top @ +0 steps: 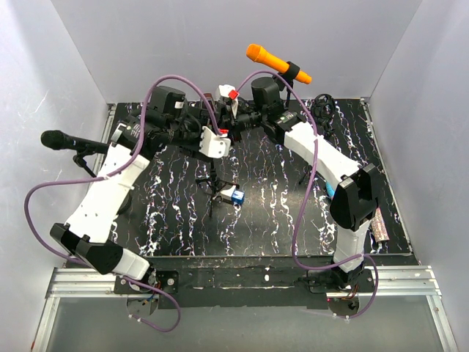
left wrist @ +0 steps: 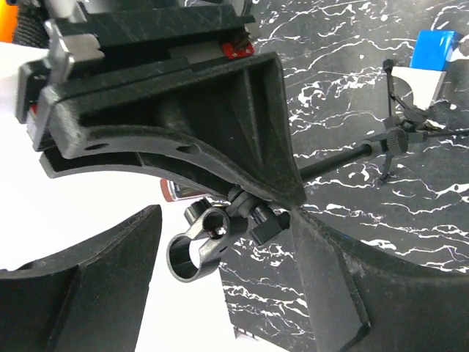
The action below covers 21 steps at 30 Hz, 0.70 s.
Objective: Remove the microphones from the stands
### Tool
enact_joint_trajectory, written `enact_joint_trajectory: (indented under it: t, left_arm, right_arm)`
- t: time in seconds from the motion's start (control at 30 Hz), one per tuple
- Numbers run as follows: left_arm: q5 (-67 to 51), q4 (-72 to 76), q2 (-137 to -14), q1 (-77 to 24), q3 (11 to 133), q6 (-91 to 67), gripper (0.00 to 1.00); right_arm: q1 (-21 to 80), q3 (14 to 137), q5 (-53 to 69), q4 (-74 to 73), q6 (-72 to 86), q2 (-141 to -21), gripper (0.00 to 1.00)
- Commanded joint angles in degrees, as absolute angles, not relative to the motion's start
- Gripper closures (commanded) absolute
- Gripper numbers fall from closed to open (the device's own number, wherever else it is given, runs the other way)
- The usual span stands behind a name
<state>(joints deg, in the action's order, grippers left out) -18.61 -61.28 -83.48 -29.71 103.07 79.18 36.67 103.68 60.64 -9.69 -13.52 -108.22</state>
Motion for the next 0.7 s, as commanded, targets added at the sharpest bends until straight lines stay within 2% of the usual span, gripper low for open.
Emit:
enact_joint_trajectory:
  t: [0.0, 0.2, 0.27, 0.37, 0.4, 0.53, 0.6, 0.67]
  left_arm:
    - [-19.4, -66.3, -82.6, -26.5, 102.3, 87.7, 0.31]
    - [-19.4, -62.2, -81.2, -25.9, 97.1, 91.0, 0.41]
    - [-19.0, -57.2, -80.2, -26.1, 93.6, 91.1, 0.48]
    - [-17.6, -49.9, -78.0, -26.7, 89.3, 89.8, 0.55]
    - [-17.2, -48.8, -77.6, -27.0, 88.5, 88.8, 0.57]
    - [-14.2, -47.5, -76.7, -27.7, 88.0, 84.5, 0.62]
    - [-10.9, -44.8, -76.0, -27.9, 87.7, 79.8, 0.65]
    - [-6.2, -43.2, -75.5, -27.9, 87.7, 76.4, 0.67]
  right_arm:
    - [36.9, 104.3, 64.7, -7.8, -12.8, -105.9, 0.94]
    - [36.9, 103.9, 64.9, -9.2, -13.3, -105.2, 0.94]
    - [36.9, 103.4, 65.0, -9.1, -13.1, -105.2, 0.93]
    - [37.0, 102.3, 64.1, -8.2, -12.3, -104.7, 0.87]
    - [37.0, 101.9, 63.7, -7.7, -12.0, -104.4, 0.83]
    - [36.7, 101.1, 58.9, -6.0, -9.9, -103.3, 0.55]
    - [36.0, 99.6, 55.8, -1.7, -4.7, -102.2, 0.34]
    - [34.8, 98.4, 54.7, 2.4, 1.3, -101.6, 0.22]
